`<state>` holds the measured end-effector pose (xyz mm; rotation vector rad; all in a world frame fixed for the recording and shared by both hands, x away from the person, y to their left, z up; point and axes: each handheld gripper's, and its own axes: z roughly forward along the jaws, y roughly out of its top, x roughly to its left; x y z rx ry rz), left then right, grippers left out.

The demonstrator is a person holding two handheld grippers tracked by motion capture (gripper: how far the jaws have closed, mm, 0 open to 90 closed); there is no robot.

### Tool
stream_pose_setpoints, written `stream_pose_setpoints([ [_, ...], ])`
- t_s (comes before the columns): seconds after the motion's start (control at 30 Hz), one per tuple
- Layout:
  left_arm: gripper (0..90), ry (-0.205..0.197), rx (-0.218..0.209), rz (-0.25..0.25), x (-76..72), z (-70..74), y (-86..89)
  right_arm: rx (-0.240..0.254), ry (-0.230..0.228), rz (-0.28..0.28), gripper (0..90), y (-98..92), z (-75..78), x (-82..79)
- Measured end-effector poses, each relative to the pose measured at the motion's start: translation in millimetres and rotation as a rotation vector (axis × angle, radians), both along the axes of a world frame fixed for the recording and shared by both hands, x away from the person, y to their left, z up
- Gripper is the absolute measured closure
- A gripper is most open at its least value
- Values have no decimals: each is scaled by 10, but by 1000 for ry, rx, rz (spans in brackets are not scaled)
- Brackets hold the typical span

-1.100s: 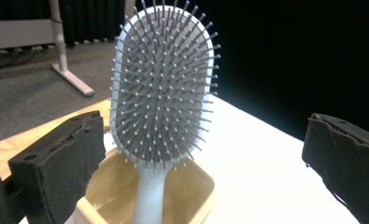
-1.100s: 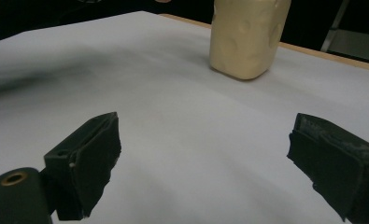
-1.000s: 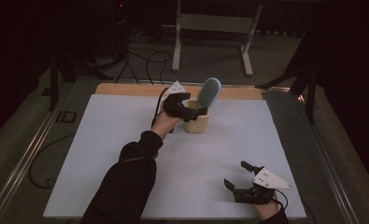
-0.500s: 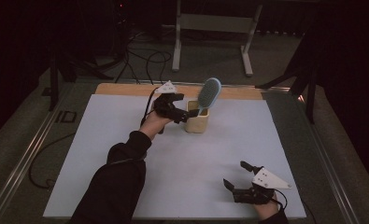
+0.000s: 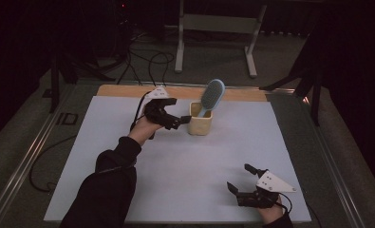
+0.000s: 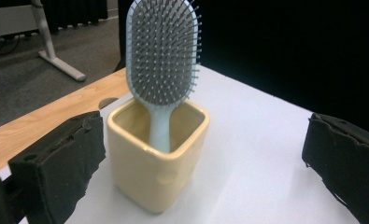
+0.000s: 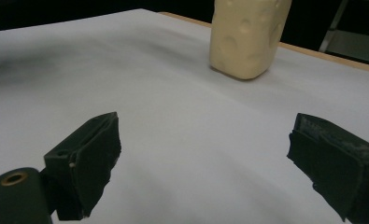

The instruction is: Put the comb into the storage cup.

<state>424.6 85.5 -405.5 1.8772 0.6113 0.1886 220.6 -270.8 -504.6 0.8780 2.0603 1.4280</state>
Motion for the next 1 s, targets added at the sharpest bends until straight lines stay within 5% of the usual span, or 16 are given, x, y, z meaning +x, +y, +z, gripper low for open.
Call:
stream_pose_setpoints([
  [1.0,0,18,25,27,-387,-131,678,-12,10,0,89,34,-15,10],
])
